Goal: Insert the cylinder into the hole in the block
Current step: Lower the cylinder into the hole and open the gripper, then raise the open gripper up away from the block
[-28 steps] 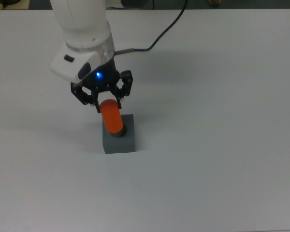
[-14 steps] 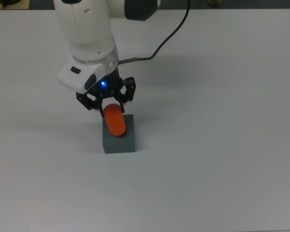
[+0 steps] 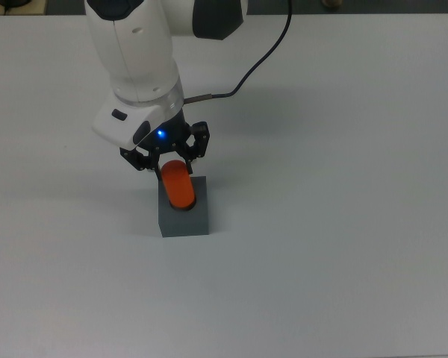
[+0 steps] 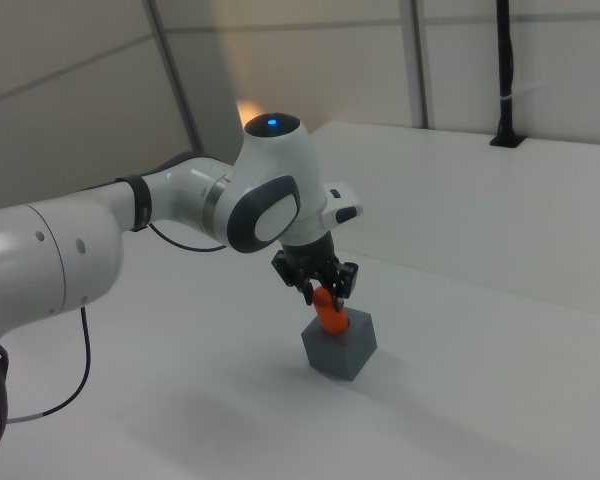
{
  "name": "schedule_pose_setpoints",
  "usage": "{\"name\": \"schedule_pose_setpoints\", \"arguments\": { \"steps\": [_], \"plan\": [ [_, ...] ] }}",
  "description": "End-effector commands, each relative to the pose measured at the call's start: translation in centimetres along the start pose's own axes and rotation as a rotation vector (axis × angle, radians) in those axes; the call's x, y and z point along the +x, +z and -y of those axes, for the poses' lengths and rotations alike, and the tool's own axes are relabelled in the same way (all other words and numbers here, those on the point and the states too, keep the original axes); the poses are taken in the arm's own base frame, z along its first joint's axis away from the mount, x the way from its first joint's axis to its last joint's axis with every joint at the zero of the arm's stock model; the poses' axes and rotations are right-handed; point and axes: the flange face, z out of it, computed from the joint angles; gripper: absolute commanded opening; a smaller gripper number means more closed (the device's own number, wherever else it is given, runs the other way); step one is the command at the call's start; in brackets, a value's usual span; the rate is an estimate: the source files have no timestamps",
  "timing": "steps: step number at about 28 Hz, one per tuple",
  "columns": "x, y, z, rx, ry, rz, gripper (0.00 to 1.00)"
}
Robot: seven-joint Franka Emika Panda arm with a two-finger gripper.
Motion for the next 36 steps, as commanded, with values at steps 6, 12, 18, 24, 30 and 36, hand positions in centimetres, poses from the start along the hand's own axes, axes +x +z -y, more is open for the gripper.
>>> {"name": "schedule_pose_setpoints", "arguments": {
  "steps": [6,12,18,24,30,36],
  "plan": [
    [-0.3,0.0,0.1,-0.022,0.003,0.018,1.0],
    [-0.2,-0.4,0.2,-0.031,-0.004,0.013,1.0],
    [-0.1,-1.3,0.2,-0.033,-0.003,0.001,1.0],
    [-1.4,-3.2,-0.5,-0.036,0.003,0.054,1.0],
    [-3.3,-4.7,-1.8,-0.089,0.001,0.174,1.0],
    [-4.8,-6.3,-4.7,-0.104,0.052,0.226,1.0]
  ]
}}
